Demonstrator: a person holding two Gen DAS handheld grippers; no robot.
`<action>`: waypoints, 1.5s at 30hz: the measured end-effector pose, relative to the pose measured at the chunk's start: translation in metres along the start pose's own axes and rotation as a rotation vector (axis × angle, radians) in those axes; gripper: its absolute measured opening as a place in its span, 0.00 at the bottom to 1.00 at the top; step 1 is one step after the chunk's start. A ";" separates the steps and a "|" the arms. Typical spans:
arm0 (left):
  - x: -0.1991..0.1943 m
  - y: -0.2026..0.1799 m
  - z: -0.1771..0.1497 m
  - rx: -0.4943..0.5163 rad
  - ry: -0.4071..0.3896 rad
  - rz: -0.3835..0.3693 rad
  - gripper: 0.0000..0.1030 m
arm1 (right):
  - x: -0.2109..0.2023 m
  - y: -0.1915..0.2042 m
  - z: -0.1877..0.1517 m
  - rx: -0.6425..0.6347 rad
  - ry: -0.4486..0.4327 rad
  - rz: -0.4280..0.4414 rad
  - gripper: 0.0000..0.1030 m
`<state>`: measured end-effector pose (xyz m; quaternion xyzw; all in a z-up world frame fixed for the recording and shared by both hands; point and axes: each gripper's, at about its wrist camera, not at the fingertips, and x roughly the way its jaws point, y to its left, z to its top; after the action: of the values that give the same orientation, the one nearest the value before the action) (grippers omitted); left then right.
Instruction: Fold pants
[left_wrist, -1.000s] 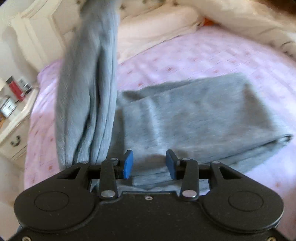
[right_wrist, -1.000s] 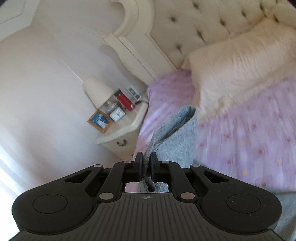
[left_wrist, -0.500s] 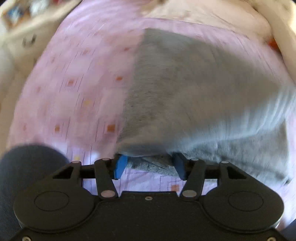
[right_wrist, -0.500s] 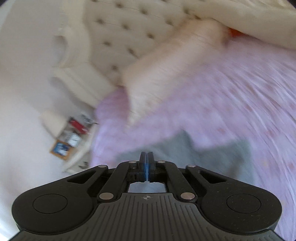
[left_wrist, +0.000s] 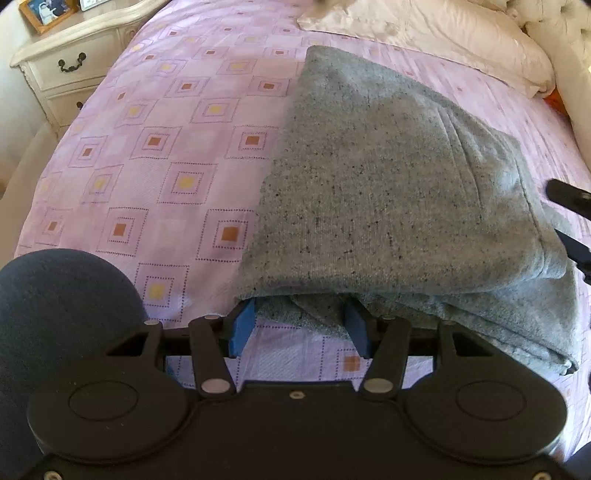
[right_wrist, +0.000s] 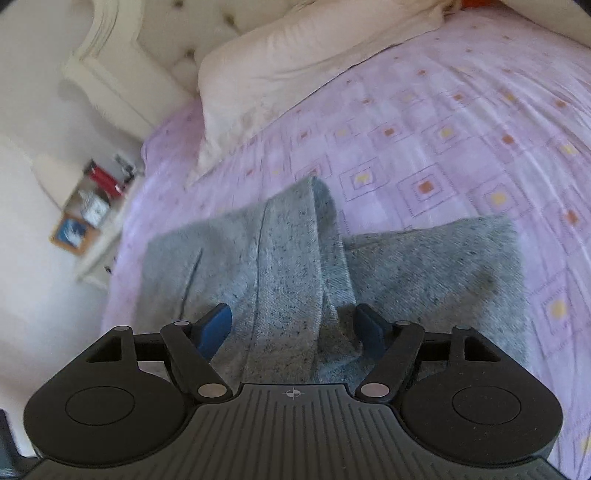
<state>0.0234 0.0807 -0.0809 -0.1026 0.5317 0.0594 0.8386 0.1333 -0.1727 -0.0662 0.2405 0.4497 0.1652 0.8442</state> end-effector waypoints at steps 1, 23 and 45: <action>0.001 0.000 -0.001 0.000 -0.001 0.001 0.60 | 0.002 0.004 0.000 -0.013 -0.004 -0.007 0.68; 0.000 -0.003 0.003 0.025 0.040 0.021 0.63 | -0.076 -0.017 -0.046 0.063 -0.100 -0.204 0.19; 0.004 -0.020 0.023 0.300 -0.032 0.018 0.80 | -0.018 0.022 -0.030 -0.302 -0.220 -0.337 0.46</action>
<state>0.0498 0.0662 -0.0725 0.0299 0.5223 -0.0115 0.8522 0.0967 -0.1559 -0.0560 0.0498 0.3592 0.0604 0.9300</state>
